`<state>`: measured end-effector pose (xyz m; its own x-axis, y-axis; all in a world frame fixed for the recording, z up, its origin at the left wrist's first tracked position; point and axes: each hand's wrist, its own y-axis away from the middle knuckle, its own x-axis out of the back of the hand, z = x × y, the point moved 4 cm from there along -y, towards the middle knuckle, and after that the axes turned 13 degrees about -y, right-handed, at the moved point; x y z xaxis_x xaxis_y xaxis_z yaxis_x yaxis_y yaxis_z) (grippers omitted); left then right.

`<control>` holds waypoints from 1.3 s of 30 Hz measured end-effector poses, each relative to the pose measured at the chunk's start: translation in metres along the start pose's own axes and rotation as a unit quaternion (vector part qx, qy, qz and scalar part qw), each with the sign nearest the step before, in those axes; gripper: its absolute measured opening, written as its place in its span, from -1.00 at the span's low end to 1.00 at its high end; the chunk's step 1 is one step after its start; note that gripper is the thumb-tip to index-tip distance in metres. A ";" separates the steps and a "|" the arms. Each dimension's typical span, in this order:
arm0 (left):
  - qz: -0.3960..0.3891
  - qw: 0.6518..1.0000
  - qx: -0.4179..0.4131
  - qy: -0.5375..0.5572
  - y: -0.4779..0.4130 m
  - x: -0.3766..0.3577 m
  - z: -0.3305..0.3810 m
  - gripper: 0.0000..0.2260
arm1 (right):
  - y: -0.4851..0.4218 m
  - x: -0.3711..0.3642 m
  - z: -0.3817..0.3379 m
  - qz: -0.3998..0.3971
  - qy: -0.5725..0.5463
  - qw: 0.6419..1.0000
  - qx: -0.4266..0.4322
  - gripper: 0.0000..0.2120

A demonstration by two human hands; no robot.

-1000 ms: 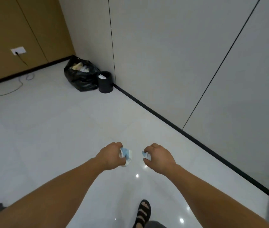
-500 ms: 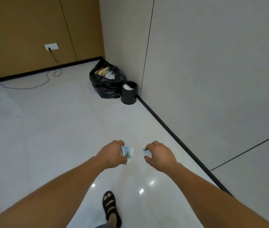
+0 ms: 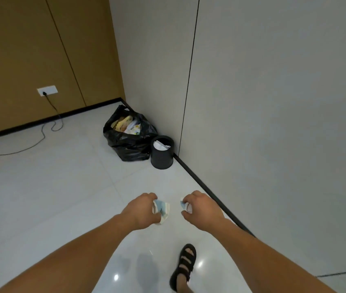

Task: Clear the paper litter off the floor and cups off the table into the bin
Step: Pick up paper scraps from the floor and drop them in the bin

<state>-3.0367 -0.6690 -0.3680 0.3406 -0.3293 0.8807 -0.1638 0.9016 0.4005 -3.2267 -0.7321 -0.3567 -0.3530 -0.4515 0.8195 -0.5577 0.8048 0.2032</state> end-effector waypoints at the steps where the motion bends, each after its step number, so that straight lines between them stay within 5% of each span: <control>1: 0.004 1.000 0.002 -0.002 -0.022 0.010 -0.001 -0.40 | -0.024 0.005 0.004 -0.006 0.004 1.000 0.007 -0.61; 13: 0.022 0.996 0.068 0.062 -0.225 0.124 -0.040 -0.39 | -0.277 0.091 0.002 -0.045 0.035 0.997 0.049 -0.61; 27: -0.019 0.998 -0.045 0.026 -0.480 0.234 -0.125 -0.44 | -0.521 0.107 -0.024 -0.016 -0.009 0.998 -0.052 -0.61; 39: -0.128 0.988 -0.078 -0.030 -0.670 0.240 -0.144 -0.44 | -0.691 0.072 0.036 -0.070 -0.061 0.988 -0.125 -0.62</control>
<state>-2.7119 -1.3113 -0.4615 0.2968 -0.5640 0.7706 0.0666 0.8172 0.5725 -2.8934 -1.3347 -0.4571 -0.3820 -0.5967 0.7057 -0.4103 0.7938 0.4490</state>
